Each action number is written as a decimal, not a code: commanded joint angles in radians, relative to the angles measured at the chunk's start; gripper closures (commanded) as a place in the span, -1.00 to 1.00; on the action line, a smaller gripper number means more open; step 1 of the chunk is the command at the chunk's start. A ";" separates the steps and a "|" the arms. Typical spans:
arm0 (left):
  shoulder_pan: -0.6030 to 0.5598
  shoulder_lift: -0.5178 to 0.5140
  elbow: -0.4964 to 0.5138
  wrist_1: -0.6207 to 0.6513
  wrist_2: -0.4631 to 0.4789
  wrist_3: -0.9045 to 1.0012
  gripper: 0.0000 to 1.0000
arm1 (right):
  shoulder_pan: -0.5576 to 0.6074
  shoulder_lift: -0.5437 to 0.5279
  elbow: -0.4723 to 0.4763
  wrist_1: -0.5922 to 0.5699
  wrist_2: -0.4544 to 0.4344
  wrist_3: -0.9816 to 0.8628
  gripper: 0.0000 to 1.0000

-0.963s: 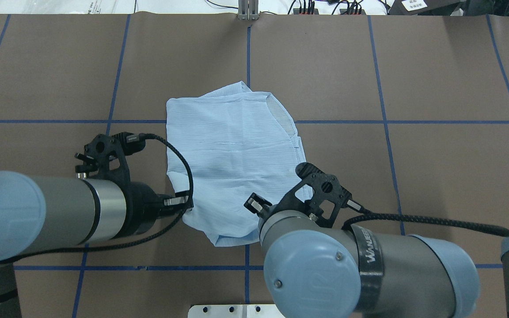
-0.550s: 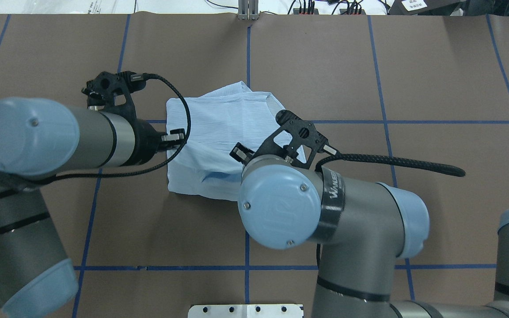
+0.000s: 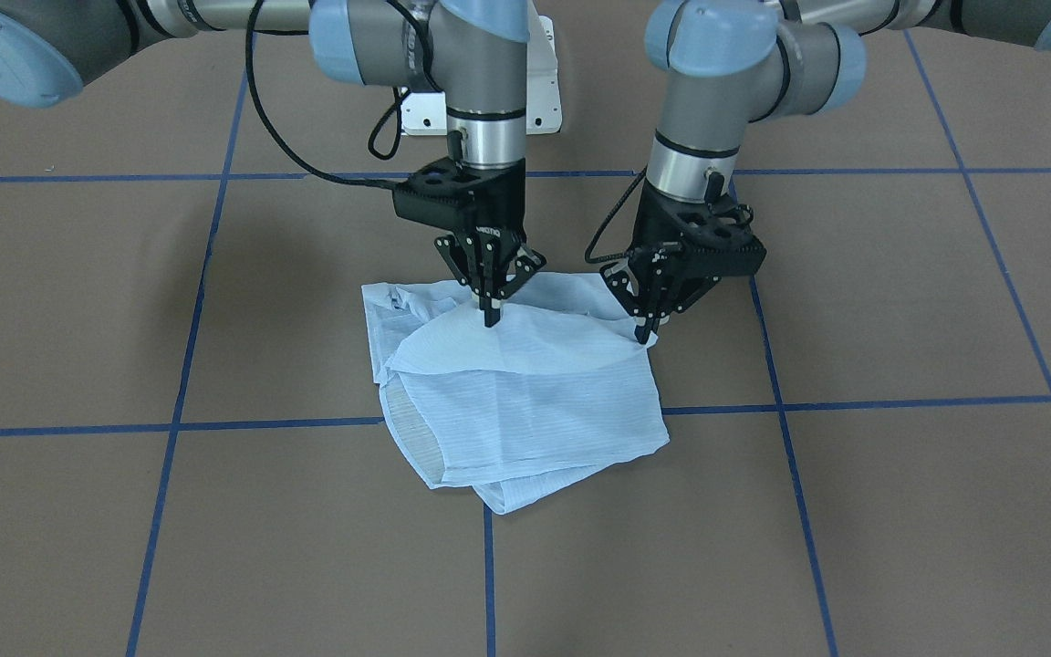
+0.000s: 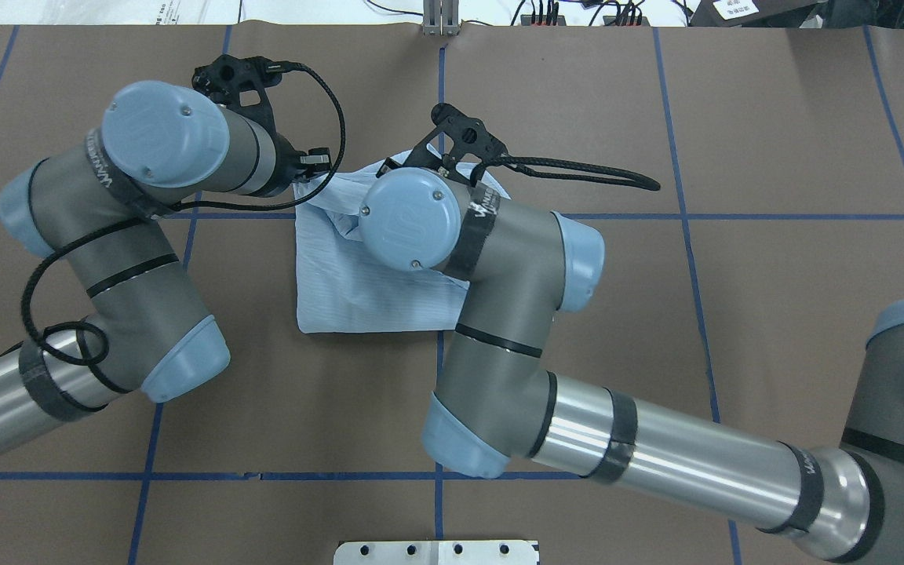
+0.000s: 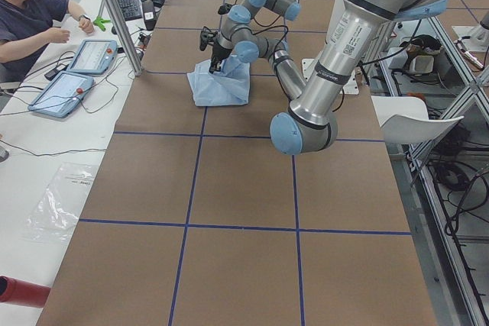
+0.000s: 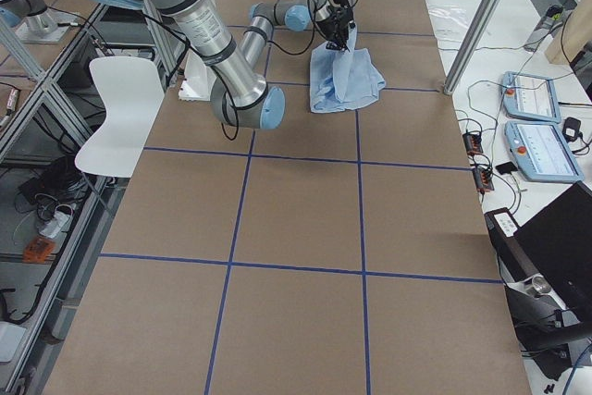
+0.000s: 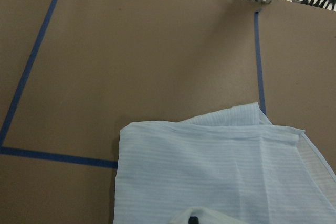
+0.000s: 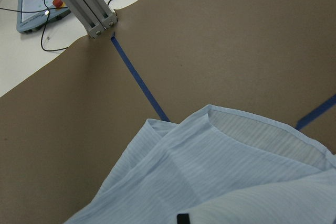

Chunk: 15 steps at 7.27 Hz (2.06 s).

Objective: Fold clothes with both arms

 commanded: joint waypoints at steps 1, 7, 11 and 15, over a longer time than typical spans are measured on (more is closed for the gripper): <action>-0.014 -0.056 0.184 -0.096 0.004 0.009 1.00 | 0.045 0.043 -0.183 0.122 0.012 -0.046 1.00; -0.016 -0.063 0.324 -0.235 0.004 0.026 1.00 | 0.056 0.081 -0.361 0.247 0.018 -0.063 1.00; -0.028 -0.051 0.321 -0.291 0.000 0.178 -1.00 | 0.062 0.100 -0.364 0.250 0.015 -0.136 -0.99; -0.034 -0.046 0.318 -0.308 -0.007 0.181 -1.00 | 0.055 0.084 -0.363 0.247 0.032 -0.156 -0.99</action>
